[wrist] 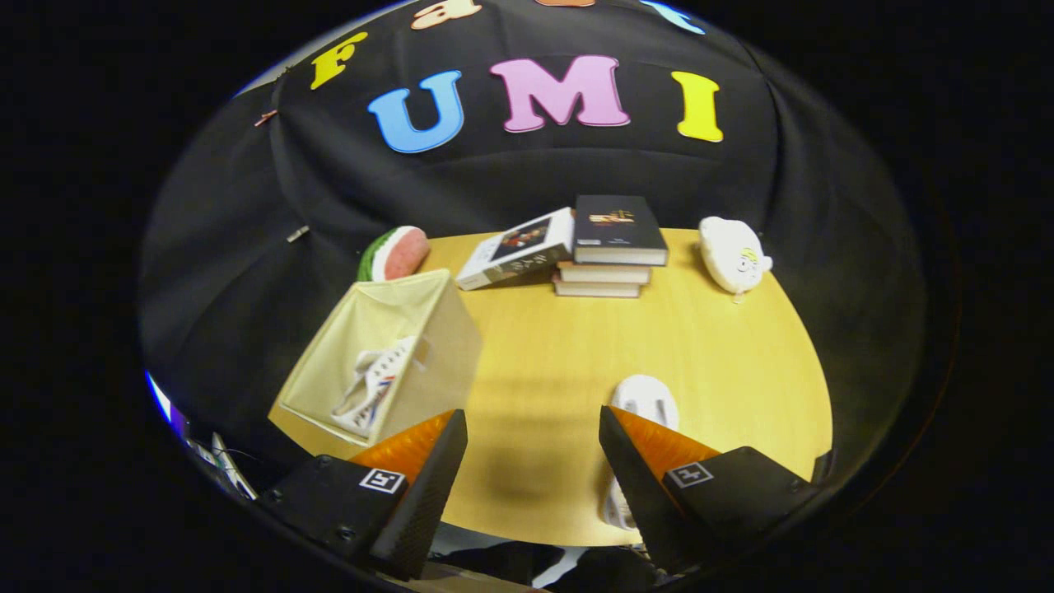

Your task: Open the storage box then place both shoes into the box .Put the left shoe in first, then the right shoe, with the right side of both shoes facing outward in a uniform manner.

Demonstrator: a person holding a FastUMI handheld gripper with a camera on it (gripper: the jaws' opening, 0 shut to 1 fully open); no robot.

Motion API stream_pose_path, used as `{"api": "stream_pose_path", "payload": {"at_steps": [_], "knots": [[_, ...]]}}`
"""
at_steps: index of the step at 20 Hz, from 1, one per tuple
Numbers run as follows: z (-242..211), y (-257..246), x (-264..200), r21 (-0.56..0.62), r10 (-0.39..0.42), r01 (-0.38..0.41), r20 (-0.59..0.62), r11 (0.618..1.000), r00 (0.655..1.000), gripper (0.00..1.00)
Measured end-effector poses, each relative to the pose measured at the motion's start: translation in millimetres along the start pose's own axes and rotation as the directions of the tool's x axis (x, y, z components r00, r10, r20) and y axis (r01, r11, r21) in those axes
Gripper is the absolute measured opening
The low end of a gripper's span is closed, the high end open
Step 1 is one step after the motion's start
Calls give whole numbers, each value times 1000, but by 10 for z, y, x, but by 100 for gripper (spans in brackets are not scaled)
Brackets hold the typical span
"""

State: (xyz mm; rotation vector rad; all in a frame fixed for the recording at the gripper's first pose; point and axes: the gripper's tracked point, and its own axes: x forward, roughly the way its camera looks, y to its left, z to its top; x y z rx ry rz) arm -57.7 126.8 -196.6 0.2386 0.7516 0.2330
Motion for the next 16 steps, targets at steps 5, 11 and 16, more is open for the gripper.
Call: {"api": "stream_pose_path", "payload": {"at_steps": [5, 11, 16], "knots": [[-547, -817, 91, 60, -143, 148, -82, 987, 986, 98], [-928, -1122, 330, 27, -170, 177, -183, 984, 968, 92], [-865, -1220, 837, -3, -202, 204, -182, 979, 963, 77]]}}
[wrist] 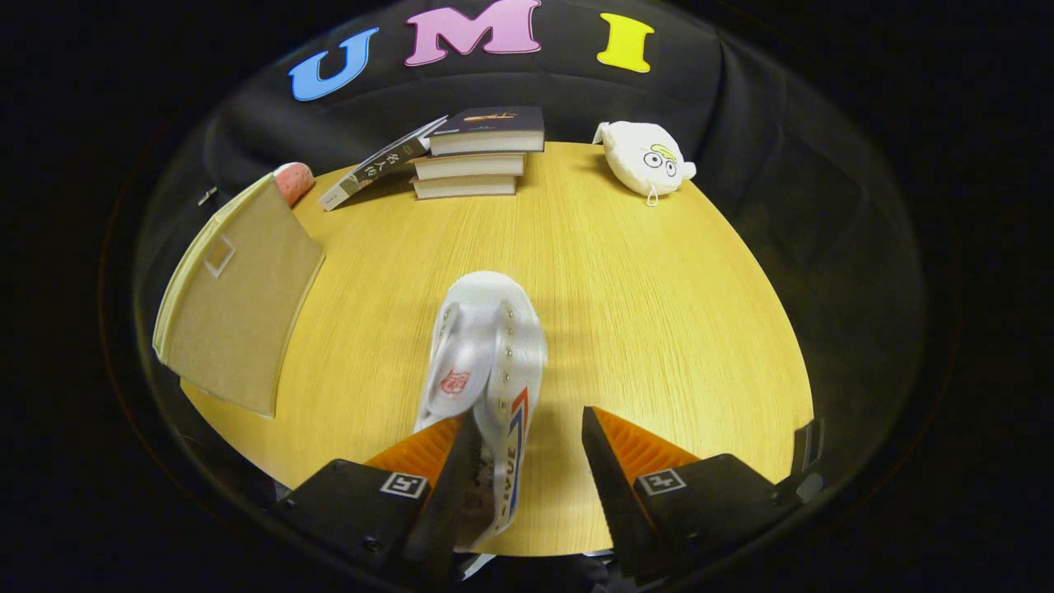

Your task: Open the storage box then place both shoes into the box .Put the left shoe in first, then the right shoe, with the right side of both shoes facing outward in a uniform manner.

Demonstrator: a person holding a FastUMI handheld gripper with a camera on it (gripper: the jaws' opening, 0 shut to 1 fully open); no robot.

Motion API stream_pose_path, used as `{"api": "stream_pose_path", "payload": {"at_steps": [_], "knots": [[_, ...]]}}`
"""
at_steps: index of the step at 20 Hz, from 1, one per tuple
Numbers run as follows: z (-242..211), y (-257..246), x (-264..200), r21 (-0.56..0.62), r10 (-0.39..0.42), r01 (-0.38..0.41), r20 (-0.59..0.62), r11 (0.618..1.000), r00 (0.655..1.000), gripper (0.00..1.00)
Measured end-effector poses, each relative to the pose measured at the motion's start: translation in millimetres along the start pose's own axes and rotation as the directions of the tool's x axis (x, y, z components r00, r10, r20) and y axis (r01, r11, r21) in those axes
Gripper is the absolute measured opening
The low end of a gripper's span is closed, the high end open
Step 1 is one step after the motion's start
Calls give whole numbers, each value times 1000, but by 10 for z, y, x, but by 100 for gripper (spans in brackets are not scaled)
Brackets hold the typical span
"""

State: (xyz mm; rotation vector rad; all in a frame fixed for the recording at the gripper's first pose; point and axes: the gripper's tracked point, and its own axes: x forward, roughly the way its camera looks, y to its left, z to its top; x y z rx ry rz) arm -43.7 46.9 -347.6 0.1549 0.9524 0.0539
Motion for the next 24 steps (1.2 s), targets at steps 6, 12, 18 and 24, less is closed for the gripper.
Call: {"api": "stream_pose_path", "payload": {"at_steps": [6, 12, 18, 24], "knots": [[217, -27, 239, 55, -93, 91, 45, 994, 995, 15], [339, 152, -176, 138, -31, 22, 61, 990, 998, 6], [831, 607, -737, 200, 26, -45, 96, 979, 995, 6], [1379, 1518, -1078, 250, 139, -159, 95, 955, 986, 6]]}}
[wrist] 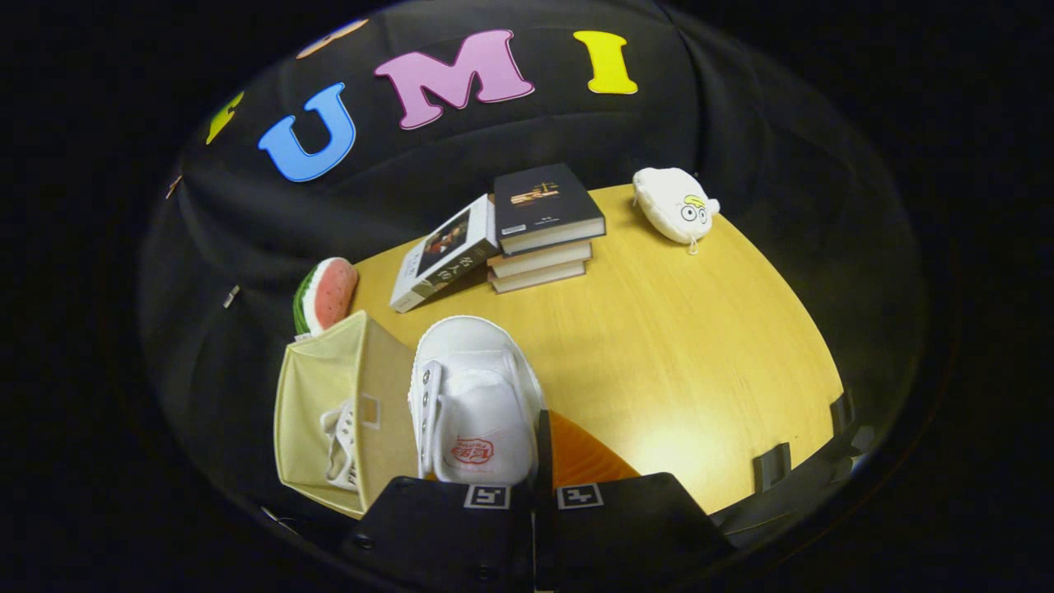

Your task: Open the storage box then place both shoes into the box .Put the left shoe in first, then the right shoe, with the right side of both shoes facing outward in a uniform manner.

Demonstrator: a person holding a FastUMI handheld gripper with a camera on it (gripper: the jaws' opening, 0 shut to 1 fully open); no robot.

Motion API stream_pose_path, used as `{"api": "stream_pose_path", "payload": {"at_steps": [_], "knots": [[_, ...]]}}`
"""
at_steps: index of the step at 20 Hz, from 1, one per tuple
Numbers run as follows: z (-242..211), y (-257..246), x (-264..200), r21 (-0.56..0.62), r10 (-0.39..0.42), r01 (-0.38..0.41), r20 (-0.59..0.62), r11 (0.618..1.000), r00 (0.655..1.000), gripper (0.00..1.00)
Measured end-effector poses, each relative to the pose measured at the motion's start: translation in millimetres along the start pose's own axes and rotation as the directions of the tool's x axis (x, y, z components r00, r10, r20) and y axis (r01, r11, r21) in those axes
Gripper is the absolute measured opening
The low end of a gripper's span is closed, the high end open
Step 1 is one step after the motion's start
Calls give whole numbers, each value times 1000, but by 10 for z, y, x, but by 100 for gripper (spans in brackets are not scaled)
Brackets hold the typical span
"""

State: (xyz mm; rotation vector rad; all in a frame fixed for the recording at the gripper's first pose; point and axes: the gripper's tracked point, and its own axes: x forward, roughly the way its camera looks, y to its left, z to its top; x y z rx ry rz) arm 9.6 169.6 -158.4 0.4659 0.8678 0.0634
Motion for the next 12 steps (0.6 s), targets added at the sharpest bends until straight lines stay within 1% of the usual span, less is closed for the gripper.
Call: {"api": "stream_pose_path", "payload": {"at_steps": [3, 7, 9, 12], "knots": [[95, 528, 45, 22, 47, -47, 1, 999, 999, 6], [155, 1079, 245, 23, 66, -66, 23, 998, 998, 6], [143, 1279, 381, 8, 64, -64, 39, 998, 997, 6], [53, 1405, 606, -33, 26, -24, 63, 999, 998, 6]]}}
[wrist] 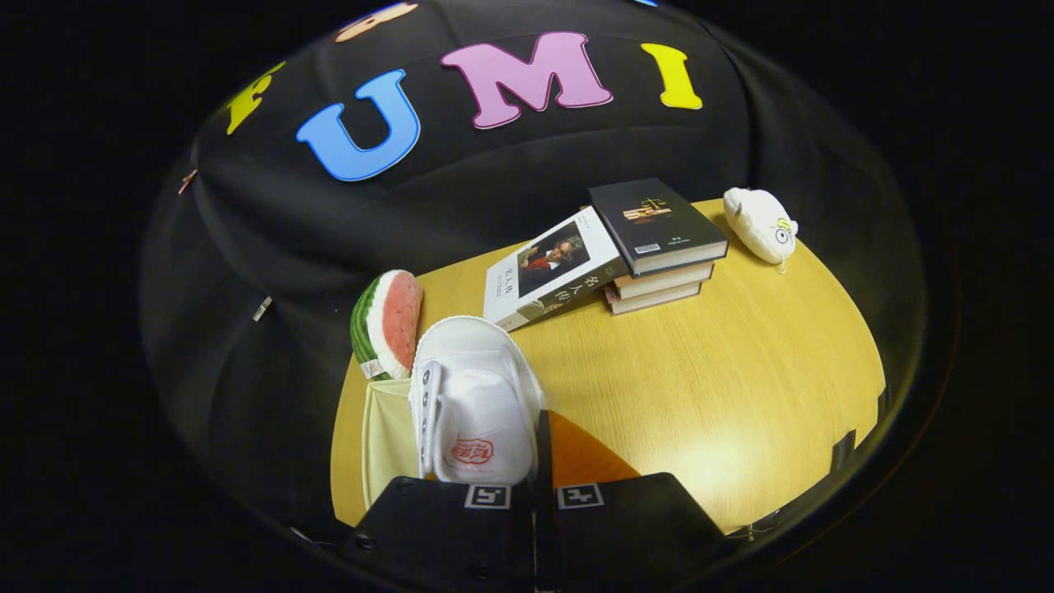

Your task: Open the storage box then place both shoes into the box .Put the left shoe in first, then the right shoe, with the right side of both shoes facing outward in a uniform manner.

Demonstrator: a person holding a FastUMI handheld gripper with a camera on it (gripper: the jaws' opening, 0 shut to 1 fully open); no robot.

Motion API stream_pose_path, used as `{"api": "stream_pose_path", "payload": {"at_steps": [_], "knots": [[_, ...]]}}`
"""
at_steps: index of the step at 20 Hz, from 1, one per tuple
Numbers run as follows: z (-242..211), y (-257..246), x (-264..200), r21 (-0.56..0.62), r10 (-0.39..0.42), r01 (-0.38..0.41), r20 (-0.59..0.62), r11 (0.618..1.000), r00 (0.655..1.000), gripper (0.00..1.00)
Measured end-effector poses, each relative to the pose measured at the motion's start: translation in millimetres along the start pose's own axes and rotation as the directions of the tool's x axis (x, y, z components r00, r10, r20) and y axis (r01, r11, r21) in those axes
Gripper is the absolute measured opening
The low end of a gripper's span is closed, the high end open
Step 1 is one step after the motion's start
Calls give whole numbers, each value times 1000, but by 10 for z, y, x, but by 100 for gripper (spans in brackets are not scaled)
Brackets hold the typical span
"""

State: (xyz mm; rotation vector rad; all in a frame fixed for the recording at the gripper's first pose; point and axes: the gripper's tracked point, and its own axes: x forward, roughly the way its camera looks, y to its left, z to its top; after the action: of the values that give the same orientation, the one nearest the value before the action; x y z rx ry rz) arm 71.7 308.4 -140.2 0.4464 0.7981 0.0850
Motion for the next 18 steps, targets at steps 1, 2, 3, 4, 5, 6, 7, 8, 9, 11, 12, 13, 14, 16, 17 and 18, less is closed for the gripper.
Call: {"api": "stream_pose_path", "payload": {"at_steps": [1, 2, 3, 4, 5, 6, 7, 8, 9, 11, 12, 13, 14, 16, 17, 18], "knots": [[-27, 38, 22, -7, -7, 7, 11, 1000, 1000, 6], [16, 51, 16, -19, -24, 25, 38, 1000, 999, 6], [-3, 39, -5, -33, -35, 37, 46, 999, 998, 6], [-39, 58, -13, -42, -38, 39, 41, 998, 998, 6], [-120, 96, -35, -34, -31, 32, 22, 999, 999, 6], [-202, 136, -57, -16, -21, 21, -1, 1000, 1000, 6], [-261, 157, -61, -6, -15, 15, -18, 1000, 1000, 6], [-287, 178, -39, -19, -13, 13, -16, 1000, 1000, 6], [-282, 173, -9, -35, -18, 17, -12, 999, 1000, 6], [-292, 95, 73, -40, -59, 58, -9, 998, 998, 6], [-301, 47, 100, -41, -82, 81, -14, 996, 997, 6], [-318, 59, 120, -38, -86, 85, -21, 996, 996, 6], [-350, 82, 125, -42, -80, 79, -31, 996, 996, 7], [-439, 223, 94, -41, -26, 23, -54, 999, 998, 20], [-430, 284, 68, -43, 0, -2, -44, 999, 999, 36], [-387, 317, 33, -53, 16, -17, -21, 998, 1000, 49]]}}
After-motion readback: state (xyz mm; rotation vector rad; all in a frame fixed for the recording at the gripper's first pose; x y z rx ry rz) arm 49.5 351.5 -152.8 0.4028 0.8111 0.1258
